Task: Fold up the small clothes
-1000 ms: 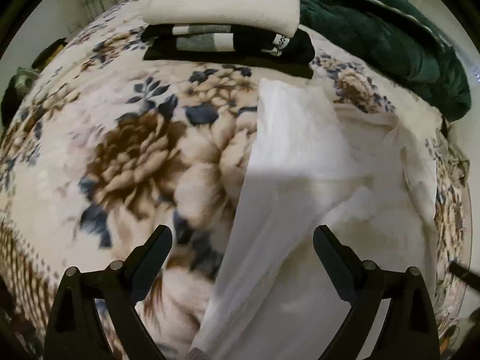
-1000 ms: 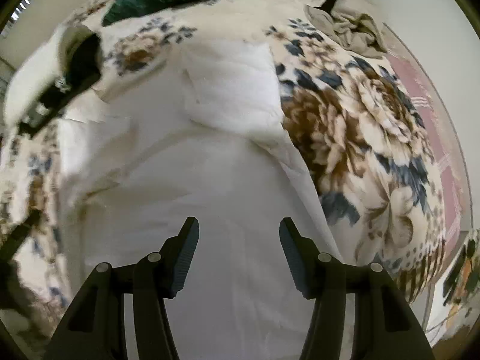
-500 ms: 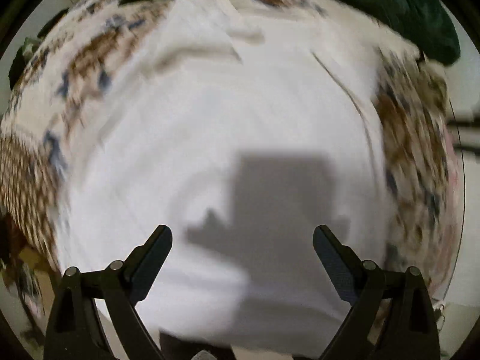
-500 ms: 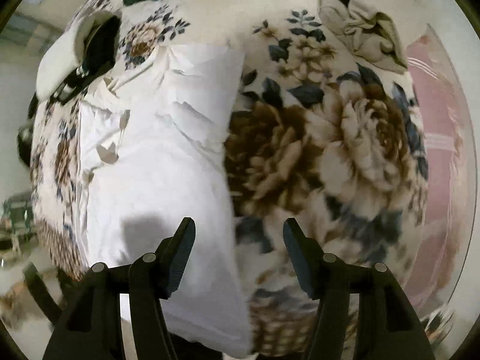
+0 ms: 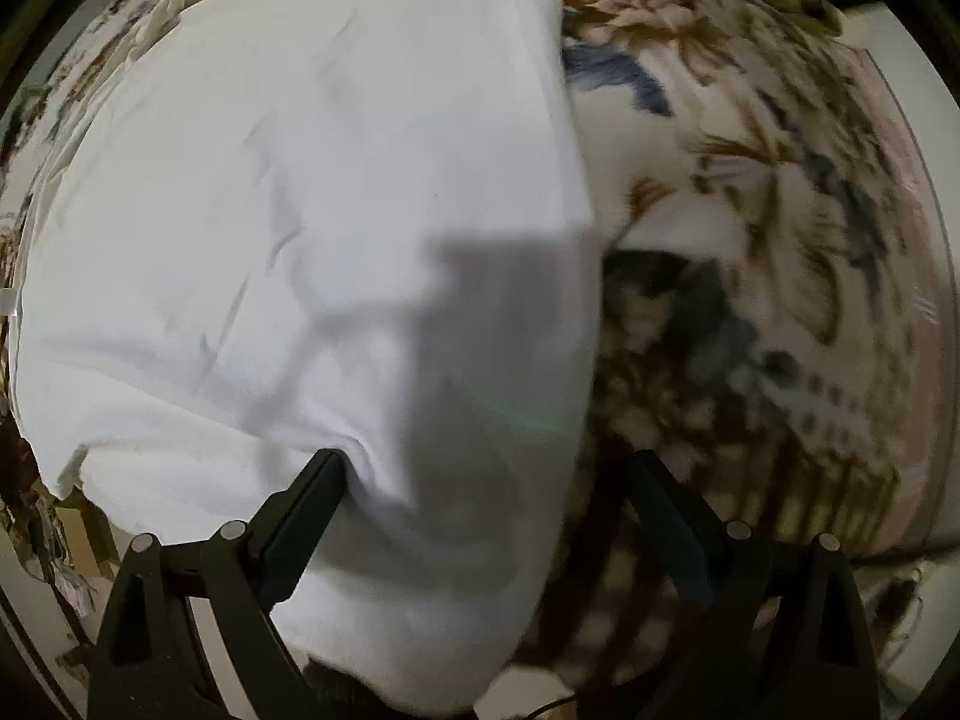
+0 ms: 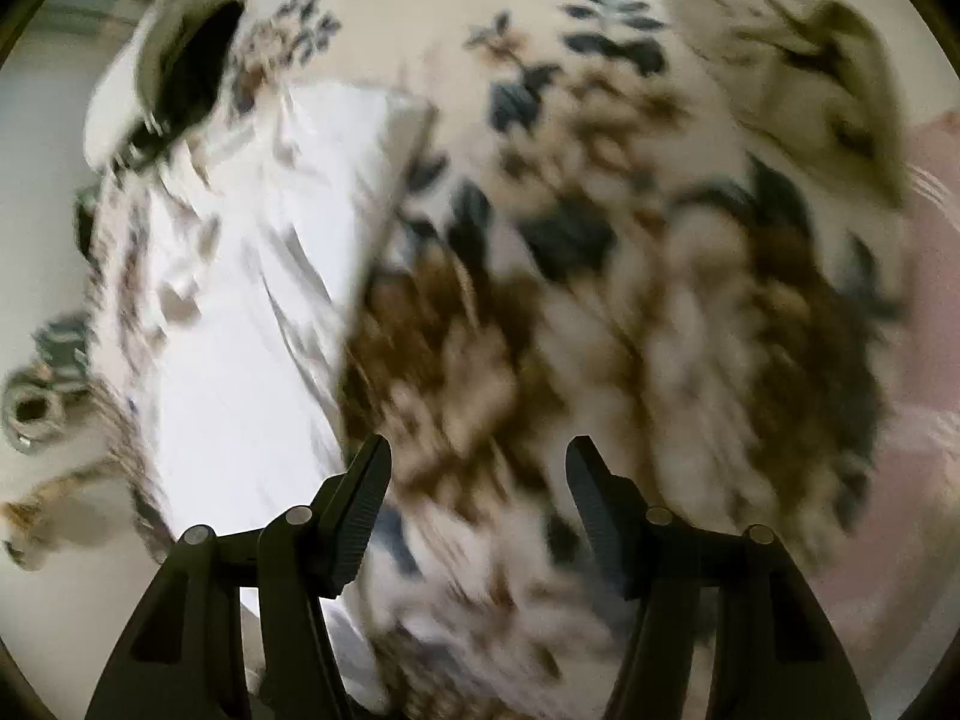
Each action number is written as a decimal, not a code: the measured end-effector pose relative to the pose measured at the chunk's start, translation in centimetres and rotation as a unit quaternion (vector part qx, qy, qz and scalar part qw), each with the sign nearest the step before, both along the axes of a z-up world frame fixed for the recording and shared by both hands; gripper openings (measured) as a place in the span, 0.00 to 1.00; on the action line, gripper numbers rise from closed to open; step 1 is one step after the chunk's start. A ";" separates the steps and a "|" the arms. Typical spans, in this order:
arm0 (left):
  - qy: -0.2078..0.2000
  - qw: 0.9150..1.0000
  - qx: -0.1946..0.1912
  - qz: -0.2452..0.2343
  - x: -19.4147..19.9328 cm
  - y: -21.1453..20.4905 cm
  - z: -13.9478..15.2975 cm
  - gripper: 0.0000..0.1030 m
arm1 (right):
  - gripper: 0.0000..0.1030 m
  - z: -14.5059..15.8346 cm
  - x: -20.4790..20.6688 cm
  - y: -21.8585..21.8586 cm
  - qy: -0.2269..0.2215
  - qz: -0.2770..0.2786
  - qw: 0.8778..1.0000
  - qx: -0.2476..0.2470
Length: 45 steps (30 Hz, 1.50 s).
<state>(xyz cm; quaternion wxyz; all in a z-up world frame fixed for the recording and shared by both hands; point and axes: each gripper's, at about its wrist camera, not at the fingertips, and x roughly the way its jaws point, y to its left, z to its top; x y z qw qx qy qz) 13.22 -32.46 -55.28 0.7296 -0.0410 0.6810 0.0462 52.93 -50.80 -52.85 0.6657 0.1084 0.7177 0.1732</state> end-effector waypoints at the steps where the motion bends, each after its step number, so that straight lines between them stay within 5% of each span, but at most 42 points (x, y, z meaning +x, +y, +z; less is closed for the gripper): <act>1: -0.008 1.000 0.010 -0.001 0.1 0.1 -0.2 0.82 | 0.61 -0.6 1.3 0.6 -0.003 -0.006 1.000 0.020; 2: -0.018 1.000 0.020 -0.003 0.1 0.2 -0.3 0.75 | 0.61 -1.2 2.3 1.2 -0.004 -0.009 0.999 0.036; 6: -0.052 0.998 0.014 0.030 0.0 3.0 0.7 0.16 | 0.61 -4.3 6.8 4.2 0.008 -0.029 0.996 0.082; 7: -0.060 0.998 0.001 0.034 -0.1 3.6 1.2 0.11 | 0.59 -5.2 7.8 5.0 0.014 -0.036 0.995 0.089; 9: -0.066 0.997 -0.010 0.036 -0.3 4.3 2.1 0.08 | 0.40 -6.3 9.1 6.1 0.020 -0.048 0.994 0.092; 10: -0.071 0.997 -0.015 0.037 -0.6 4.6 2.6 0.07 | 0.20 -6.4 9.3 6.5 0.020 -0.048 0.995 0.088; 14: -0.088 0.994 -0.040 0.058 -1.6 6.4 5.5 0.02 | 0.04 -4.9 9.4 7.5 0.008 -0.036 0.996 0.083; 22: -0.133 0.980 -0.051 0.136 -2.6 13.2 12.1 0.02 | 0.02 3.2 9.6 10.7 -0.023 0.022 0.997 0.066; 30: -0.150 0.957 -0.094 0.231 -1.7 24.3 11.7 0.02 | 0.02 9.1 11.3 23.6 -0.060 0.074 0.994 0.048; 38: -0.133 0.939 -0.137 0.287 -3.0 35.8 7.3 0.02 | 0.02 6.0 11.7 43.8 -0.076 0.140 0.987 -0.026; 45: -0.104 0.931 -0.182 0.299 -3.1 42.0 3.4 0.02 | 0.02 1.1 12.1 53.3 -0.077 0.166 0.976 -0.117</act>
